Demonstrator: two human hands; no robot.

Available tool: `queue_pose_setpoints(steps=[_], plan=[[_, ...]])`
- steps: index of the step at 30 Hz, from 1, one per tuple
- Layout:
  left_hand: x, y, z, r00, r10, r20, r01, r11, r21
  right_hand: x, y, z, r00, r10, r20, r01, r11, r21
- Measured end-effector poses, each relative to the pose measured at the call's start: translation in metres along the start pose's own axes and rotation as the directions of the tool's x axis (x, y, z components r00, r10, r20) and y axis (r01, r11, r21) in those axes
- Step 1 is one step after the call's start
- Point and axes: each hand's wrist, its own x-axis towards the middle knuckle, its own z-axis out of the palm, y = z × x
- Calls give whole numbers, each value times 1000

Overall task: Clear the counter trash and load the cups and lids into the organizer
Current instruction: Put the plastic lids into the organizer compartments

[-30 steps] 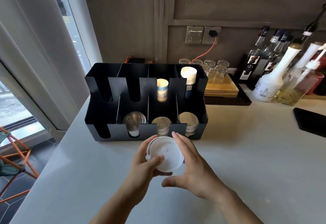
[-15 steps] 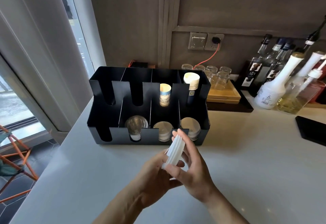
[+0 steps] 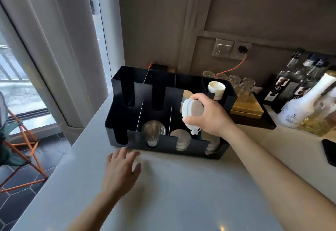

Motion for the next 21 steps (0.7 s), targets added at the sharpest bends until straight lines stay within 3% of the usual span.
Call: queue_pose_setpoints(steps=[3, 10, 18, 21], plan=[[-2, -27, 6, 993, -89, 84, 75, 985, 155, 21, -2, 14, 991, 9, 131, 26, 965, -259], [0, -37, 12, 996, -69, 51, 57, 977, 205, 24, 6, 42, 978, -10, 210, 111, 872, -476], [0, -35, 14, 997, -74, 37, 66, 981, 185, 29, 8, 47, 961, -37, 275, 212, 736, -643], [0, -35, 15, 996, -80, 37, 72, 980, 184, 31, 9, 44, 957, -59, 285, 226, 765, -603]])
